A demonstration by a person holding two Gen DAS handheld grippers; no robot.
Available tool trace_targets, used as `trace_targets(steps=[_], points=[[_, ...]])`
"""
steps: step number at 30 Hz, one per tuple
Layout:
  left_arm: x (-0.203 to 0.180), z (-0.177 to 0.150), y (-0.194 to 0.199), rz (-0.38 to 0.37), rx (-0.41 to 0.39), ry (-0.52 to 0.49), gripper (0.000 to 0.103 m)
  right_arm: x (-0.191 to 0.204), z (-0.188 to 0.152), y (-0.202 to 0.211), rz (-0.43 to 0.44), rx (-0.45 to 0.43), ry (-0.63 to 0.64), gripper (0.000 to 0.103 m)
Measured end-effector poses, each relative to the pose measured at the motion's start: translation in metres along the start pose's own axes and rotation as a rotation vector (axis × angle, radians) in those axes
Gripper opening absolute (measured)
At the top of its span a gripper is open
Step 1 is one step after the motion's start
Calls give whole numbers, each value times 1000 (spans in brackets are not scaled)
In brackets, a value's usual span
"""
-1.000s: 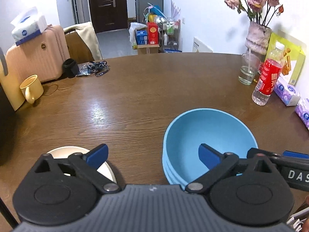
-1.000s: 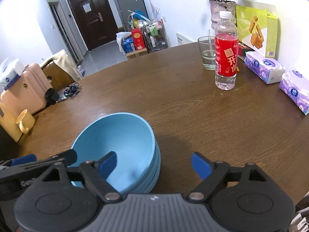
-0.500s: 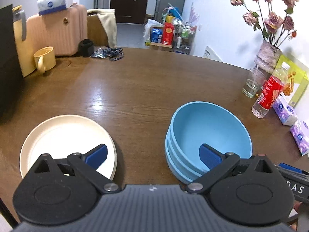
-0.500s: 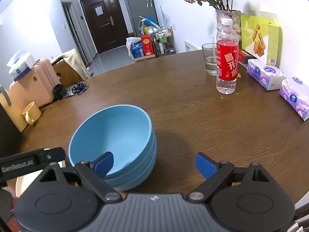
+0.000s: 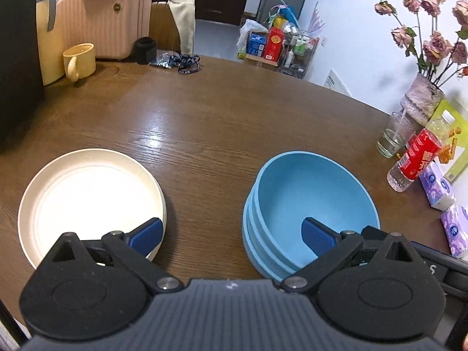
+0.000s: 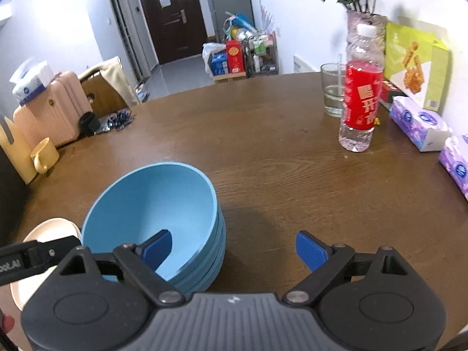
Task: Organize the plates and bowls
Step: 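Move both tools to the blue bowl stack and close them on its rim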
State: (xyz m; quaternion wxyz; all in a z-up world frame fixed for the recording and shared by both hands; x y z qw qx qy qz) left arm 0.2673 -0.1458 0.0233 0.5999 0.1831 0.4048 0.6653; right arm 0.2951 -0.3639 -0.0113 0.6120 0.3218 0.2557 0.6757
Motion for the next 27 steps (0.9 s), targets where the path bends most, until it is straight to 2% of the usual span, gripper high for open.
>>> trace_targets(steps=[6, 12, 17, 19, 24, 27], points=[[-8, 5, -25, 9, 58, 26, 102, -11, 13, -24, 43, 56, -15, 91], [-9, 7, -46, 5, 107, 69, 95, -11, 20, -42, 66, 100, 5, 90], [-6, 10, -60, -10, 151, 102, 80, -11, 24, -56, 100, 139, -7, 79], [-3, 10, -65, -12, 172, 114, 73, -12, 25, -61, 115, 154, -23, 69], [0, 9, -75, -9, 204, 139, 70, -12, 27, -75, 149, 205, -47, 58], [0, 8, -80, -10, 221, 148, 65, -9, 25, -83, 163, 235, -50, 56]])
Point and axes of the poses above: each gripper's, at about its wrist camera, not at the fingertips, and y roughly against the way its jaws point, x to its left, z to its top, the point moved 1 cm from there along -y, roughly the way its jaws point, and after that the axes turned 5 degrees about y, right-handed, at the moved point
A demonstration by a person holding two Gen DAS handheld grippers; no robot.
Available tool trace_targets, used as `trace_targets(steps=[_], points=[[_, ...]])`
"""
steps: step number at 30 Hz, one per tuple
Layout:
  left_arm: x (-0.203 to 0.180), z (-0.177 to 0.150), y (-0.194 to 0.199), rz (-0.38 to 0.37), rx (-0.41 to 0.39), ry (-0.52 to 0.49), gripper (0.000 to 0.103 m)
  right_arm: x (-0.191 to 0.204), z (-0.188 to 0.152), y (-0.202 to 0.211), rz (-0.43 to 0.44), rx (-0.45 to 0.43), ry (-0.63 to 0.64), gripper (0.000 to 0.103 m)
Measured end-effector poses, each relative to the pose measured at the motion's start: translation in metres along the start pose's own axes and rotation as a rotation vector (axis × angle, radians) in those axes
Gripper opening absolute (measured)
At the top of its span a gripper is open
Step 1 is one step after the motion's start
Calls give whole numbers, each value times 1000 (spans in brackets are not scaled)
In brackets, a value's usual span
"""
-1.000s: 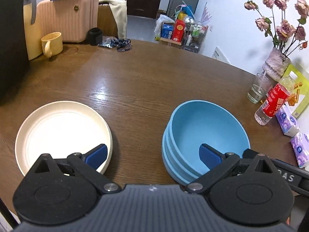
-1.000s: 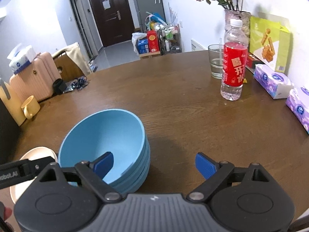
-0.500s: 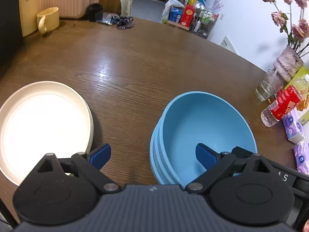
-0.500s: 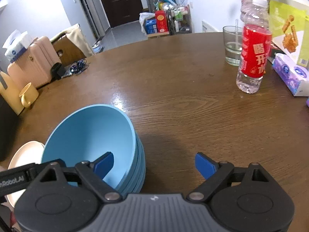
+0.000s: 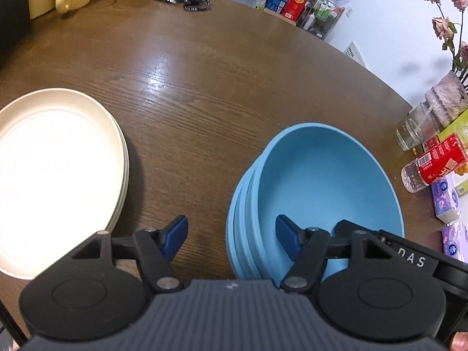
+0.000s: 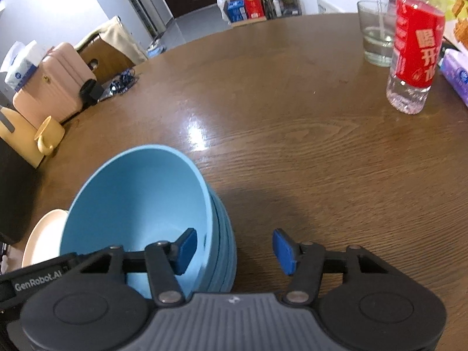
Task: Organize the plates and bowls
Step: 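Move both tools to the blue bowl stack and close them on its rim, then lift the blue bowl stack and carry it over the cream plate stack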
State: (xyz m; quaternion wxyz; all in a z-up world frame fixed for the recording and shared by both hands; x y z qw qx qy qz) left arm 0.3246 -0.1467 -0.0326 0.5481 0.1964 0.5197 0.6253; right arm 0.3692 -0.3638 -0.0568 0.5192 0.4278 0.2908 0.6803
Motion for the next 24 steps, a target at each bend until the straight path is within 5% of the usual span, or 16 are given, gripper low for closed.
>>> trace_targets(steps=[7, 11, 24], points=[[1, -5, -10, -4, 47, 15, 48, 2, -2, -8, 49, 37, -16, 31], [-2, -6, -9, -21, 44, 5, 33, 4, -2, -7, 60, 39, -17, 29], [-9, -10, -6, -5, 29, -11, 33, 2, -1, -3, 52, 32, -29, 26]])
Point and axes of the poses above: each gripper's, at about its wrist camera, not at the fingertips, and y roughly against the way its jaws point, x to its left, z to its top, the point moved 1 cm from there along -y, roughly the way its jaws point, and after that the axes turned 5 degrees about y, right-handed, at the moved point
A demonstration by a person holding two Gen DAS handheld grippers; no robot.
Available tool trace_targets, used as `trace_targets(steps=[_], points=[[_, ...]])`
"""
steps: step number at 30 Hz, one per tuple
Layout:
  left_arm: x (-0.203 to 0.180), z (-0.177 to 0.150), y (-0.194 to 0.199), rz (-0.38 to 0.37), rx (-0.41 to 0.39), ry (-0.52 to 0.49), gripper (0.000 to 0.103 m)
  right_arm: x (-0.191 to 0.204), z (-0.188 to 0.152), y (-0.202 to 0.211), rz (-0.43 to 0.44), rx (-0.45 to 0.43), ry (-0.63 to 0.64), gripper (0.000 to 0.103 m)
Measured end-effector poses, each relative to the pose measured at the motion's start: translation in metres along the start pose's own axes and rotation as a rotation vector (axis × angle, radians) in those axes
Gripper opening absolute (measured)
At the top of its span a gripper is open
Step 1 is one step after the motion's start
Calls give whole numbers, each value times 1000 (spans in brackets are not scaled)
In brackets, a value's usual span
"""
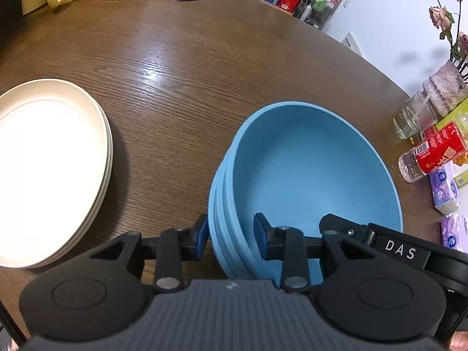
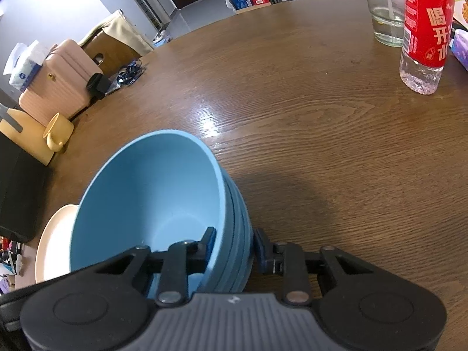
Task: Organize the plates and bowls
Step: 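Lift the blue bowl stack and carry it over the cream plate stack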
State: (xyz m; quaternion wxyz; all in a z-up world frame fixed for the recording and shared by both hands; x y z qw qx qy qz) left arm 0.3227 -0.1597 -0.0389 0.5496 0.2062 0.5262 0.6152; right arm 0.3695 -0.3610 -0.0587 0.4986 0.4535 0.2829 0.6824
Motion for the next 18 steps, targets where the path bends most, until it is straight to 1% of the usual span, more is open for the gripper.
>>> trace_targets(steps=[8, 13, 14, 16, 18], points=[[-3, -2, 0, 6, -7, -8, 33, 0, -2, 1, 0, -6, -2, 26], [-2, -1, 2, -7, -10, -12, 32, -1, -3, 3, 1, -18, 4, 26], [0, -1, 2, -12, -9, -13, 31, -2, -3, 4, 4, -20, 3, 26], [1, 0, 2, -14, -8, -13, 25, -4, -4, 4, 3, -25, -4, 25], [2, -1, 3, -15, -9, -14, 24, -7, -4, 4, 4, -28, -11, 25]])
Point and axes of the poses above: each gripper's, at about its wrist camera, not at the fingertips, and y roughly against the way its jaws point, x to its left, z to its top, the point moved 1 cm from there along -y, roughly the way its jaws point, and after that the axes turned 5 degrees about y, right-handed, at the moved point
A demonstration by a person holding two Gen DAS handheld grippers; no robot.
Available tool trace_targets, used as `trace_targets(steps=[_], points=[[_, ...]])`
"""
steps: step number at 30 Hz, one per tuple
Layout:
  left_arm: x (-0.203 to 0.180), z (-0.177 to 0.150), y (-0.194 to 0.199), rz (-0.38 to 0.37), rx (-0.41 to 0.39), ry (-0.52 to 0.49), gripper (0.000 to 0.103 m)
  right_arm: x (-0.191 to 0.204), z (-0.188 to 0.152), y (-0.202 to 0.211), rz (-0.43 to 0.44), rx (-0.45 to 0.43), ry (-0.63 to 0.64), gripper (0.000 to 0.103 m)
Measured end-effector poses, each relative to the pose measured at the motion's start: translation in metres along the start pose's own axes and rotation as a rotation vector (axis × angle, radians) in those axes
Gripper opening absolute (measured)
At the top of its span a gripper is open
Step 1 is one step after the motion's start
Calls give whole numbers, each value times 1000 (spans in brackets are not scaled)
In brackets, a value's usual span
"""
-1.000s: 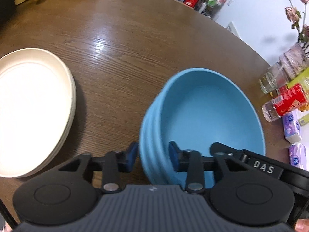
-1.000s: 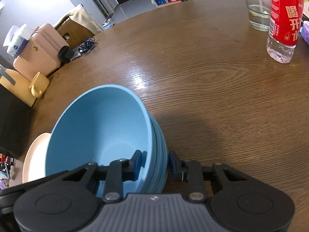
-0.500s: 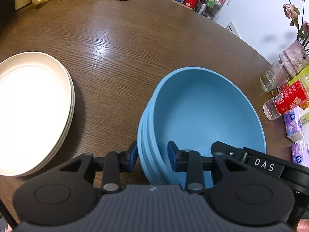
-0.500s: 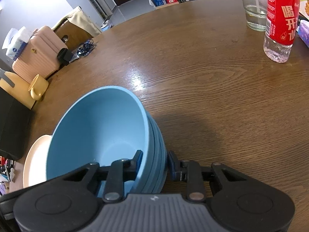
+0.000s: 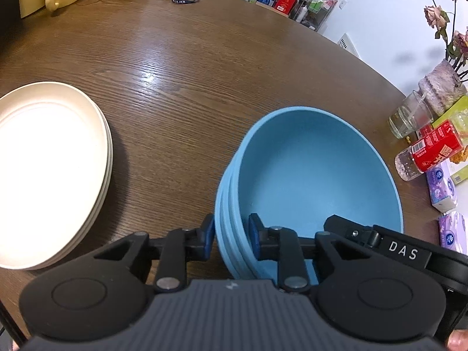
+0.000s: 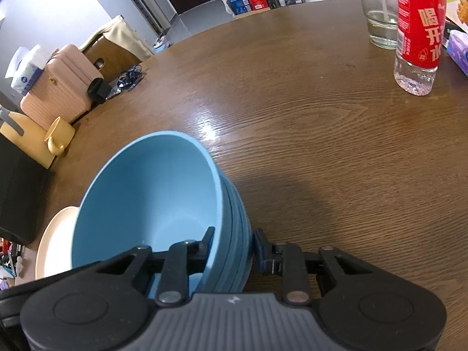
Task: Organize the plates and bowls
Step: 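Lift the blue bowl stack and carry it over the cream plate stack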
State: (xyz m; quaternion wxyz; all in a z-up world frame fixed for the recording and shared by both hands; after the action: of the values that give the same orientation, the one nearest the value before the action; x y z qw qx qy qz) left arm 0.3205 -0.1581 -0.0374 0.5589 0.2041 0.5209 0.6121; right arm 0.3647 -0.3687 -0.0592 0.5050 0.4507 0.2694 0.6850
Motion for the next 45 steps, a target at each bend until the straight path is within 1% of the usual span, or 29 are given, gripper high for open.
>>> trace_targets(steps=[26, 37, 45], points=[[2, -6, 8, -12, -8, -7, 24, -2, -4, 11, 13, -20, -8, 24], [9, -10, 27, -23, -29, 5, 24, 5, -7, 23, 14, -40, 11, 24], [19, -15, 43, -26, -50, 18, 24, 20, -15, 35, 19, -55, 32, 24]])
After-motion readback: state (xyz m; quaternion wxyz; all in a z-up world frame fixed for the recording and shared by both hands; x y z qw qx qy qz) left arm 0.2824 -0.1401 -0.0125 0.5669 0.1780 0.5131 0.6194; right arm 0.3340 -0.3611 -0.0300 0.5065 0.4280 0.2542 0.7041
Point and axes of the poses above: each gripper's, at about its wrist camera, not at the fingertips, and y roughly against the way its jaws point, x to its left, z to its top, the point moved 1 cm from there along -y, roughly the way its jaws point, and after that the axes turned 5 degrees about y, right-handed, at the moved point
